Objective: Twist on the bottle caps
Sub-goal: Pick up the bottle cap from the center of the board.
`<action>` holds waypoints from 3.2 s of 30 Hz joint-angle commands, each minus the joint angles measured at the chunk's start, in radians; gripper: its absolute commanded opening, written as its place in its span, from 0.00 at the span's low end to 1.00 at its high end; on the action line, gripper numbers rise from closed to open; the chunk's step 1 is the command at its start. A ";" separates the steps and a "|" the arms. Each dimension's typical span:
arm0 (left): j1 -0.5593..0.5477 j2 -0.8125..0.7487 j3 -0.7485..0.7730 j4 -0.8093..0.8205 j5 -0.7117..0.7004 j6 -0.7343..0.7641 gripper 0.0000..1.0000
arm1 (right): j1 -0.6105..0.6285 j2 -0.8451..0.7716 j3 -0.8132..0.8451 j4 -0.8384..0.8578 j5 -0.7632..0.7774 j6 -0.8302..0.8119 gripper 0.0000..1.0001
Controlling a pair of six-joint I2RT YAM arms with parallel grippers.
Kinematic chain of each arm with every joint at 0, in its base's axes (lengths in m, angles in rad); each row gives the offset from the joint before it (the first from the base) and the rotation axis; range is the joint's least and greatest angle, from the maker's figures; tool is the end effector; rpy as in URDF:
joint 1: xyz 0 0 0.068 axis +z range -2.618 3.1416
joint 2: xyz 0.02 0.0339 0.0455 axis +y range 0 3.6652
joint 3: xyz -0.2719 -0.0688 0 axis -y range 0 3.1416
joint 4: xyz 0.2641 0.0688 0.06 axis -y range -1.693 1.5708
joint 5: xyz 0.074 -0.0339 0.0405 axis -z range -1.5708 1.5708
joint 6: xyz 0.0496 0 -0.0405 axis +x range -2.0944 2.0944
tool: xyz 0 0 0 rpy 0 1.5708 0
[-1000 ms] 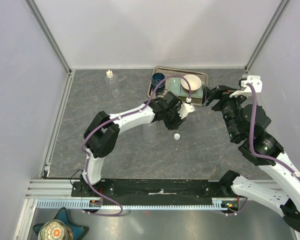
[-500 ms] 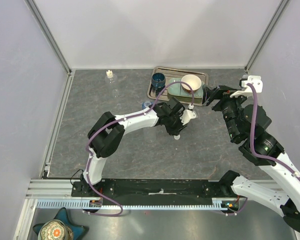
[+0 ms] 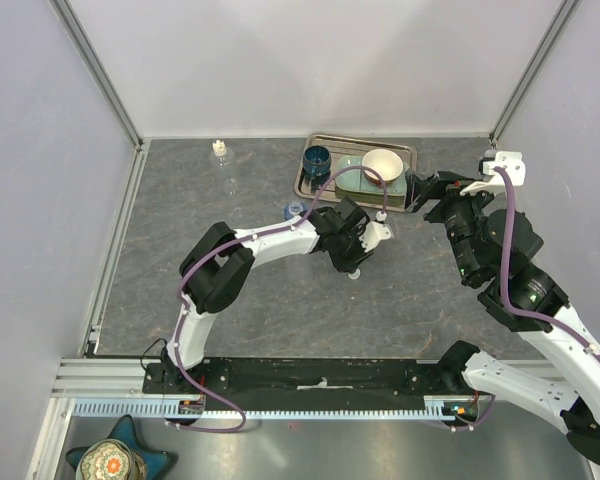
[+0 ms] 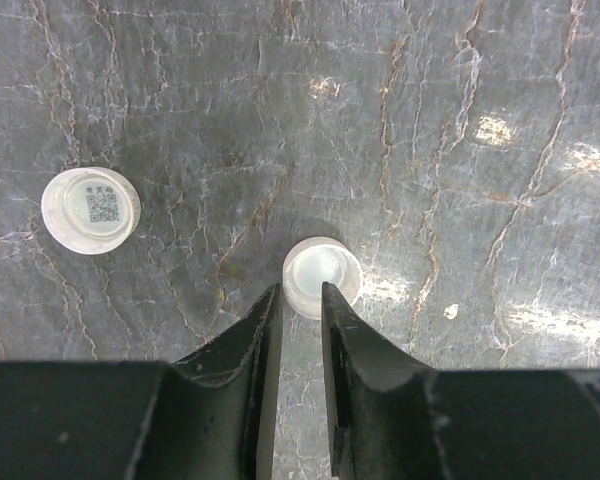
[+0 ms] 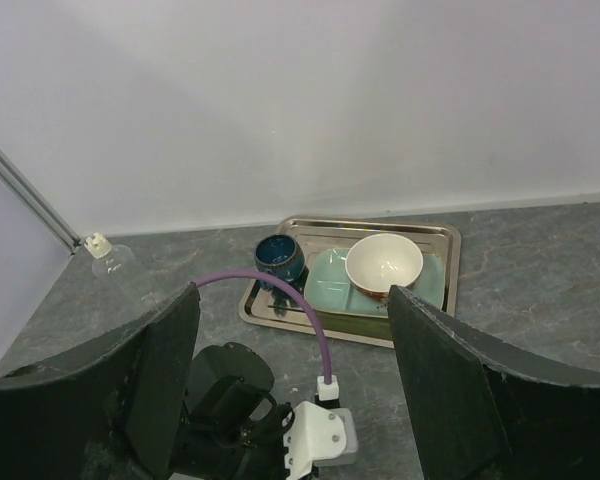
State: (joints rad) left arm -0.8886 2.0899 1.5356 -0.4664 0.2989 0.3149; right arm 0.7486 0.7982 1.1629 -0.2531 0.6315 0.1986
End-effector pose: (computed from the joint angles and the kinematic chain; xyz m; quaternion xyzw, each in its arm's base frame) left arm 0.2878 -0.3775 0.1581 0.5721 0.7616 -0.2134 0.2170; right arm 0.1437 0.0935 0.4712 0.0507 0.6727 0.1390 0.7250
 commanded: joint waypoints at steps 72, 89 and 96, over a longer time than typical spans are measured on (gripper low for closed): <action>0.521 -0.824 -0.127 0.861 0.855 -1.493 0.02 | 0.026 0.188 0.107 0.443 -1.116 -0.275 0.92; 0.499 -0.818 -0.183 0.936 0.833 -1.625 0.02 | 0.227 0.269 0.074 0.552 -0.831 -0.452 0.73; 0.493 -0.835 -0.187 0.951 0.841 -1.646 0.02 | 0.232 0.283 0.066 0.571 -0.803 -0.447 0.67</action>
State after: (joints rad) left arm -0.3859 1.2827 1.3464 0.4309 1.1278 -1.2793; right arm 0.9733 1.0801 1.2358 0.2527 -0.2092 -0.2401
